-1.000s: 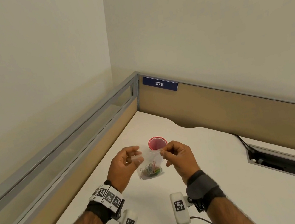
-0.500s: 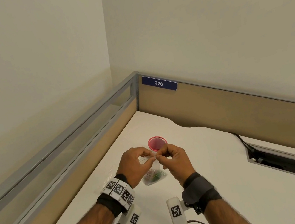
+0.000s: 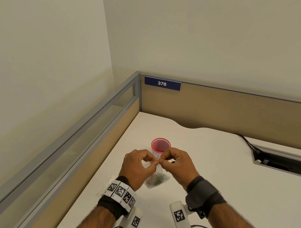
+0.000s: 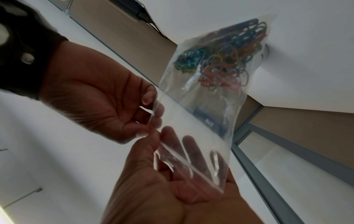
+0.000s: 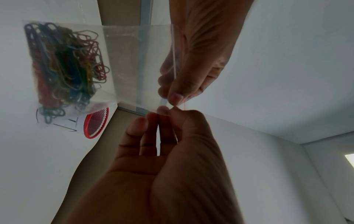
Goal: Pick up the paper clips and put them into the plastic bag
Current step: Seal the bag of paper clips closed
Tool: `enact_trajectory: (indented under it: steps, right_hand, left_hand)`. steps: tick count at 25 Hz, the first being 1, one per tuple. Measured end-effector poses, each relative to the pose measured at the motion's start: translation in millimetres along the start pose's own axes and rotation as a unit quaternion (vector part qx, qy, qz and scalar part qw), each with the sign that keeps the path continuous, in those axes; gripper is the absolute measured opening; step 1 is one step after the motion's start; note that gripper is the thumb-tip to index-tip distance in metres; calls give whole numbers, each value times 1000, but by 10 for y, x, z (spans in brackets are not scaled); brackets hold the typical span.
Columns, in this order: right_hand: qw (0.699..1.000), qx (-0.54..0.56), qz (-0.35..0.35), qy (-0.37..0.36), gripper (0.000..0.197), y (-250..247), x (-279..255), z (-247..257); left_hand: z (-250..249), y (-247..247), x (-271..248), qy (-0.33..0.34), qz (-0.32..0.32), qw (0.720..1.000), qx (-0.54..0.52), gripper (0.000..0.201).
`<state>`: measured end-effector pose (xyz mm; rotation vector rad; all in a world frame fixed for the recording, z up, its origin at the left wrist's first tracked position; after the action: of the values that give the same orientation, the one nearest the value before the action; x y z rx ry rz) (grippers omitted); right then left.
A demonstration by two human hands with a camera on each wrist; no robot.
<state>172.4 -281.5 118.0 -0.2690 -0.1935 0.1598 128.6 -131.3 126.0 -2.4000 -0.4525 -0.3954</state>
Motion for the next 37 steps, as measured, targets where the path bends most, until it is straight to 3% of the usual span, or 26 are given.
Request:
enact_trajectory:
  steps: [6, 12, 18, 28, 37]
  right_hand:
    - [1000, 2, -8, 0, 6, -27, -1, 2]
    - [1000, 8, -15, 8, 8, -83, 25, -18]
    - [998, 47, -22, 22, 10, -161, 6, -6]
    - [995, 85, -26, 39, 7, -197, 30, -63]
    - [992, 108, 24, 61, 2, -91, 9, -1]
  left_hand:
    - [101, -91, 3, -9, 9, 1000, -10, 3]
    - [263, -200, -6, -33, 5, 999, -10, 21]
    - [406, -232, -18, -44, 19, 998, -48, 8]
    - [489, -289, -12, -74, 24, 993, -87, 7]
    - [505, -294, 8, -103, 12, 980, -172, 11]
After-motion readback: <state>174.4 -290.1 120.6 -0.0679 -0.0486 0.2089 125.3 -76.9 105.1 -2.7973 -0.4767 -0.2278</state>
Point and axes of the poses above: each hand's wrist, its own x-axis towards the middle knuckle, its own y-axis out of the palm, z = x × y, the point moved 7 cm from there along x, towards the middle knuckle, and after that the axes turned 9 degrees about -z, right-handed, at the moved point
